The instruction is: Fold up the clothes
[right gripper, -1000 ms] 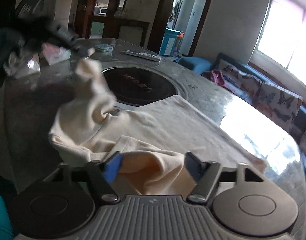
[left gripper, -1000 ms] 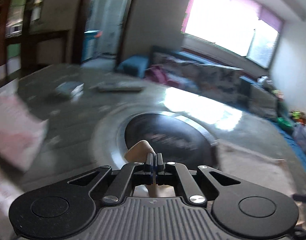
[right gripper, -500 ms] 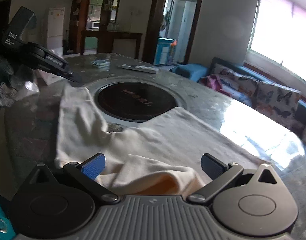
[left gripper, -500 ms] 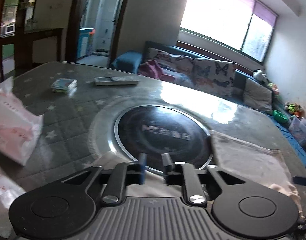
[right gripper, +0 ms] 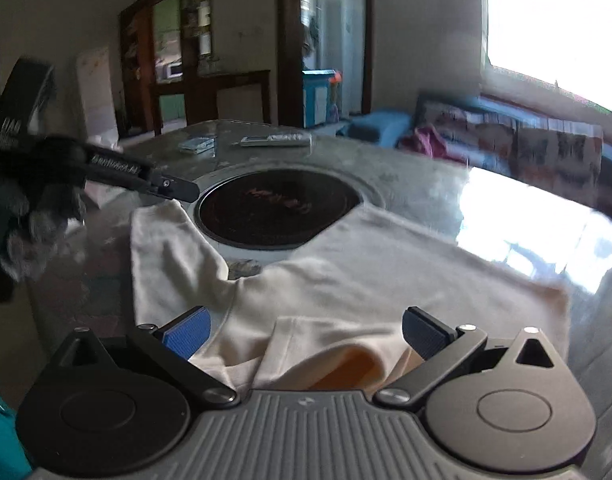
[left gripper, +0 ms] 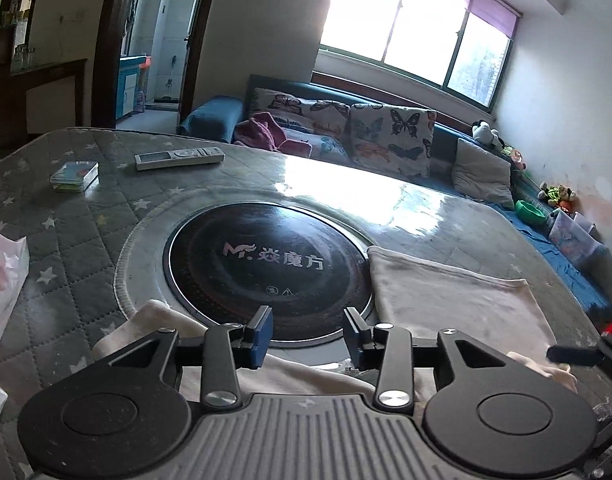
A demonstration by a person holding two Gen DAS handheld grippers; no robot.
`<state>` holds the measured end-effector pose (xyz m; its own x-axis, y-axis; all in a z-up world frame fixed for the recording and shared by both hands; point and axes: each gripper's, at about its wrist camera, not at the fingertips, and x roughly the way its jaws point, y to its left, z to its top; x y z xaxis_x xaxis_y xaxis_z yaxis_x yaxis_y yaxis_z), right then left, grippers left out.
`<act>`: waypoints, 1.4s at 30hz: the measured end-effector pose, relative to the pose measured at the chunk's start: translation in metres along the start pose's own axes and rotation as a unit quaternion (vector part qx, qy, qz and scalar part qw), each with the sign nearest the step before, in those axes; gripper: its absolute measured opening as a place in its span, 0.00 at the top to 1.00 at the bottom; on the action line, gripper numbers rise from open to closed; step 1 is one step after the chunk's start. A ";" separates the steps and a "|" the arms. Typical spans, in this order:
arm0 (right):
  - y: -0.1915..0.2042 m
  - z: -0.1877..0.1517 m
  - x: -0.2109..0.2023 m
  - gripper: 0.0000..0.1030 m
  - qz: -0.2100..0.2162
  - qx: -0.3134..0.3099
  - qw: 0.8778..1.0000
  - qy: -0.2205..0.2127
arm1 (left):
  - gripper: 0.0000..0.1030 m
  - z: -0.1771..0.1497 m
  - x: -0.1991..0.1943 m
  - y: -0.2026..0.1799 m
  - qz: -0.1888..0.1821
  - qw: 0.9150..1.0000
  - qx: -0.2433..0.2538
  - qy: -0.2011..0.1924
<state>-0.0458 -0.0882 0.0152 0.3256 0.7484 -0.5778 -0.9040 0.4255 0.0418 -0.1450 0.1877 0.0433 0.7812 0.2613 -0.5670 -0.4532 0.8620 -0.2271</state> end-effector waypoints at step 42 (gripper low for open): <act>-0.031 -0.013 0.017 0.13 -0.132 -0.007 0.988 0.074 | 0.44 -0.004 0.009 -0.001 -0.008 1.000 -0.017 0.022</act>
<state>-0.0161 -0.0948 -0.0062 0.5082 0.5293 -0.6794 -0.7964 0.5892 -0.1366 -0.1392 0.1877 0.0353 0.7698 0.2274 -0.5964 -0.4552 0.8505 -0.2633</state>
